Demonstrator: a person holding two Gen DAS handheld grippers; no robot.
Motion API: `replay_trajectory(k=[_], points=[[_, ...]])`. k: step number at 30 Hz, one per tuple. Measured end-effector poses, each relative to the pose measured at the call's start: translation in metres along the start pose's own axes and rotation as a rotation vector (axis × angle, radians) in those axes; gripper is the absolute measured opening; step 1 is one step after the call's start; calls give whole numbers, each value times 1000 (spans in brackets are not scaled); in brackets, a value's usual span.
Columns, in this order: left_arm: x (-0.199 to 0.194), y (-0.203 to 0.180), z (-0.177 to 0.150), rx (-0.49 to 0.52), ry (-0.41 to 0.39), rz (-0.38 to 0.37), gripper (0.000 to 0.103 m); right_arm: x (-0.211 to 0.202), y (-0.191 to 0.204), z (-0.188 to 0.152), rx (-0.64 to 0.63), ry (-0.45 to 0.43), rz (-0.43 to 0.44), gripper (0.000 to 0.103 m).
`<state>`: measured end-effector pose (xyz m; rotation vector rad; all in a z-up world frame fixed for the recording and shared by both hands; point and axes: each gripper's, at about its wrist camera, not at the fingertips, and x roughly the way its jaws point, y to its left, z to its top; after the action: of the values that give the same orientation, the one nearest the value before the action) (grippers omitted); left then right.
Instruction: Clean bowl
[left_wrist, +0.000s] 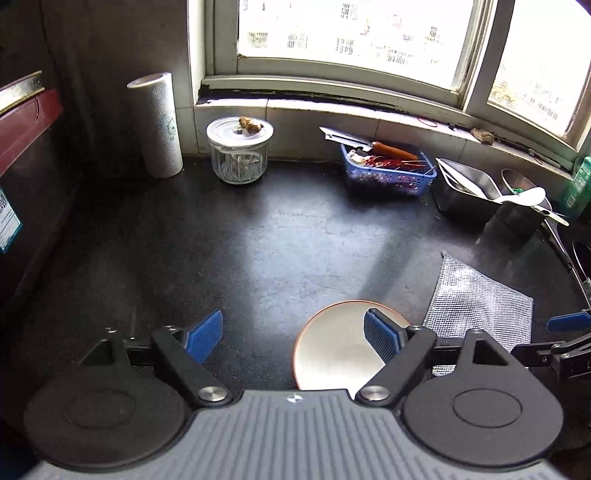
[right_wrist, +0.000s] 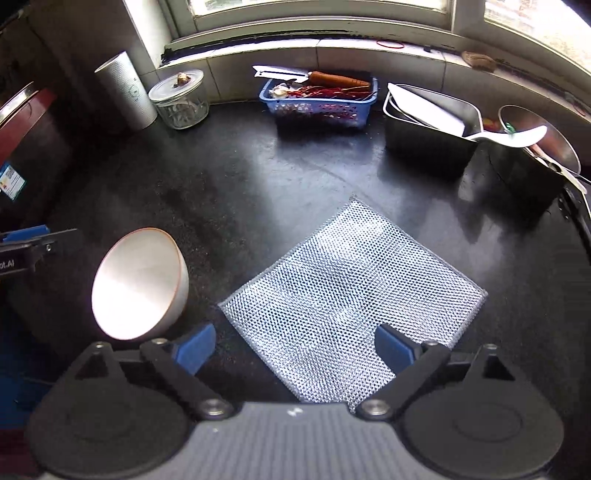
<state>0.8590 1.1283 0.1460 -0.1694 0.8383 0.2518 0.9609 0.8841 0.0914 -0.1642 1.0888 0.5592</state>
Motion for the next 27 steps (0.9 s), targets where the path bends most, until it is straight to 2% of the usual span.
replay_trajectory(k=[2,5,12,16,21,27], points=[[-14,-13,-4,10,-18,6,84,-14,3,-3,-8,-28,-31,95],[-24,-24,-8,8,-4,40,84,-35,7,-7,-38,-73,-75,98],[-59,-42,-21,0,12,63,84,-64,20,-22,-77,-89,-58,99],[-73,-34,-29,-22,-1,25,84,-76,34,-29,-90,-118,-86,99],[-80,-25,-43,11,17,-3,84,-88,52,-43,-53,-158,-134,100],[-96,-16,-50,19,-20,-50,84,-101,73,-62,-15,-168,-162,100]])
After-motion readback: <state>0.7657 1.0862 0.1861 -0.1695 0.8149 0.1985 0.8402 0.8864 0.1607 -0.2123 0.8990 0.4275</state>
